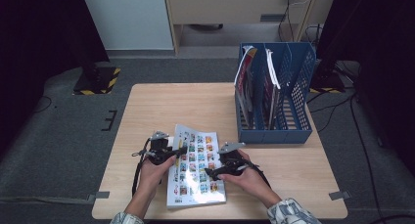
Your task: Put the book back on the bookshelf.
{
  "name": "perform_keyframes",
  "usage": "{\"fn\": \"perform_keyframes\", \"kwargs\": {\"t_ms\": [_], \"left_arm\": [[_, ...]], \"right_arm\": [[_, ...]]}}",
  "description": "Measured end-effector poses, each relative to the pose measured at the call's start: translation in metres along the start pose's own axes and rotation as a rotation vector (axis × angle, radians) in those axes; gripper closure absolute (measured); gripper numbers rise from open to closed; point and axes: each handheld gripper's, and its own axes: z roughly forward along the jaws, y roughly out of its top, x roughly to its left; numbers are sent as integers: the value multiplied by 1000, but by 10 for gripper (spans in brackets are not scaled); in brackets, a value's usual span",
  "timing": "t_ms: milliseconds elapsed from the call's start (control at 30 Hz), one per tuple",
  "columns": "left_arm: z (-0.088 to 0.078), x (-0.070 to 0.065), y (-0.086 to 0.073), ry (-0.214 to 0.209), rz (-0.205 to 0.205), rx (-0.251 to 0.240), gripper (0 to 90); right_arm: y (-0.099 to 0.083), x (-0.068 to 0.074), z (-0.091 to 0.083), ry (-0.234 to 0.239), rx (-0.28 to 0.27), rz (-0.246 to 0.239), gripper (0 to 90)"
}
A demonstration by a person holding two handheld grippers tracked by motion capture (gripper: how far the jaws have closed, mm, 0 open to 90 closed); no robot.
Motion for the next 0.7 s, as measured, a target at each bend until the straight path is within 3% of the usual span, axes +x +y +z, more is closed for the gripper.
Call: {"fn": "perform_keyframes", "kwargs": {"t_ms": [167, 333, 700], "left_arm": [[-3, -4, 3, -3, 36, -16, 712], [-6, -10, 8, -11, 76, -34, 722], [-17, -18, 15, -34, 115, -76, 745]], "right_arm": [[1, -1, -1, -12, -2, -25, 118], [3, -4, -6, -20, -17, -12, 120], [6, -7, -7, -12, -23, -5, 116]]}}
